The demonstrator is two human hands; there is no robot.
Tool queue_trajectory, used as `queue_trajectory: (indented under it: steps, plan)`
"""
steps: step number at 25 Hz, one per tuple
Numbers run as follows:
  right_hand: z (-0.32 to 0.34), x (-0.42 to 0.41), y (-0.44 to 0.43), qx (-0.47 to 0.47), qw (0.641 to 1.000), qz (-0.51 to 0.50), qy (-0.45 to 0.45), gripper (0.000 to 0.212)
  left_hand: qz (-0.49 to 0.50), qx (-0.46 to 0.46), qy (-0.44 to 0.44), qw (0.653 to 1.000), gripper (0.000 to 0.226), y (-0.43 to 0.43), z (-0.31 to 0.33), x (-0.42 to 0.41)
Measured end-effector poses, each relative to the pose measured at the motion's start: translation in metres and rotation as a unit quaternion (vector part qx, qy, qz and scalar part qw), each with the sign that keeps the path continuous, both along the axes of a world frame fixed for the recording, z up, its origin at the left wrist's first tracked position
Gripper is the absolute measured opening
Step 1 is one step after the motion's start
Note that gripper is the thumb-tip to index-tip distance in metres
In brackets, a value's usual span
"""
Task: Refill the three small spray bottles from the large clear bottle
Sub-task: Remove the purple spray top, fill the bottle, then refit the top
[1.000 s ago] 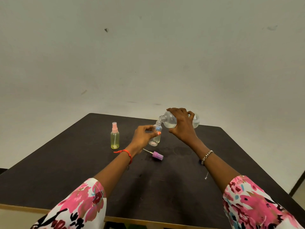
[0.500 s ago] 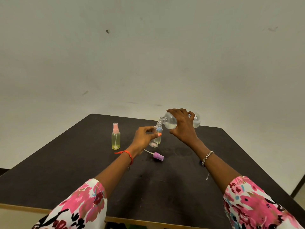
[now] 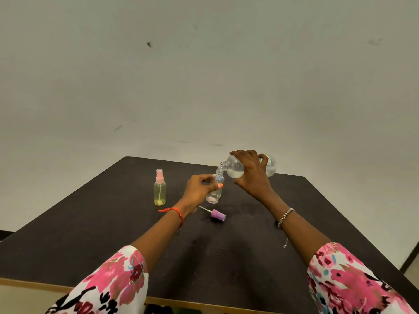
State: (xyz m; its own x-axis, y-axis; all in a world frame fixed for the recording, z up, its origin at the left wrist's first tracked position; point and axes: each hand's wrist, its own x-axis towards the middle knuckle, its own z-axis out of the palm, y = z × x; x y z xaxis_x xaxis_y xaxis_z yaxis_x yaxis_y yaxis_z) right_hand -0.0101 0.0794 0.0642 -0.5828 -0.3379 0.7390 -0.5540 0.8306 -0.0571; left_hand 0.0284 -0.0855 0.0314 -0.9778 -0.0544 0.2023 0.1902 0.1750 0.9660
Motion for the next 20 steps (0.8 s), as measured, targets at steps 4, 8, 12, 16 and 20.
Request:
queue_trajectory:
  steps: [4,8,12,16,20]
  plan:
    - [-0.0009,0.0013,-0.0002,0.003,1.000,-0.003,0.011,0.060,0.000,0.008,0.000,1.000,0.042,-0.0002,-0.0024,-0.0019]
    - [-0.0011,0.0025,-0.0003,0.001,1.000,-0.005,0.006,0.061,-0.002,0.004,-0.005,1.000,0.044,-0.0005,-0.0029,-0.0016]
    - [-0.0004,0.0033,-0.0001,0.009,1.000,-0.012,0.004,0.063,0.000,-0.001,-0.007,1.000,0.044,-0.0011,-0.0030,-0.0011]
    - [-0.0002,0.0037,-0.0001,0.011,1.000,-0.014,0.007,0.062,-0.001,-0.001,-0.003,1.000,0.042,-0.0010,-0.0019,0.0005]
    - [-0.0009,0.0045,-0.0002,0.016,1.000,-0.012,0.010,0.061,-0.001,-0.001,-0.004,1.000,0.042,-0.0006,-0.0012,0.0033]
